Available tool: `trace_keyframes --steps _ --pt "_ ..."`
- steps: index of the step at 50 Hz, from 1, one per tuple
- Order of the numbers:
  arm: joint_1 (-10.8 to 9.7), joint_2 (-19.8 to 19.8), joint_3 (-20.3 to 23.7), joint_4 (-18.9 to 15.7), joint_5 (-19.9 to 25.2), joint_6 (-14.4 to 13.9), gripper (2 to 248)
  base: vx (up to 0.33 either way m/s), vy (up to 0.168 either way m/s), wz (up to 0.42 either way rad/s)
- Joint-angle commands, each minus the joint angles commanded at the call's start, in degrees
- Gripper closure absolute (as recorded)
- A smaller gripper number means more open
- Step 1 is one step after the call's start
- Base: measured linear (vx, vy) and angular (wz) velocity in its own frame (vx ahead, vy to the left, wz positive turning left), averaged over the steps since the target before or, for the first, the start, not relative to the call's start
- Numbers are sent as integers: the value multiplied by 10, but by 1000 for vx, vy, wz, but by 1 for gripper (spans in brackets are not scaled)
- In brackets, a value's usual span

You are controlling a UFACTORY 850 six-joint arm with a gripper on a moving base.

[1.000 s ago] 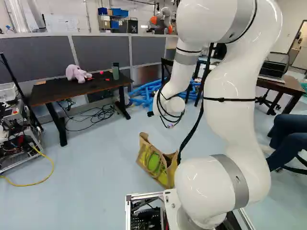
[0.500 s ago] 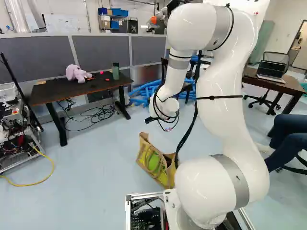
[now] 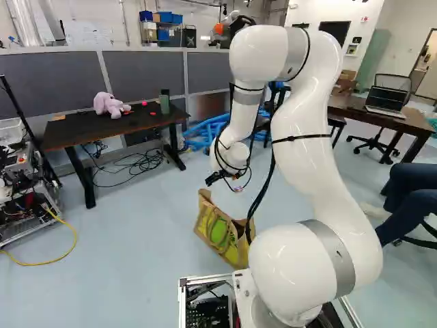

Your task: Pick up the bag on the ground and place it on the table

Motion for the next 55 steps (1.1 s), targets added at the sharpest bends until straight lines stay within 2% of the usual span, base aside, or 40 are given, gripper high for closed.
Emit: trace_keyframes --steps 35,42,55 --pt "0 -78 -46 0 -1 -208 3 0 0 0" --pt "0 -94 -55 0 -1 -223 3 0 0 0" --pt "0 -122 -74 0 -1 -227 3 0 0 0"
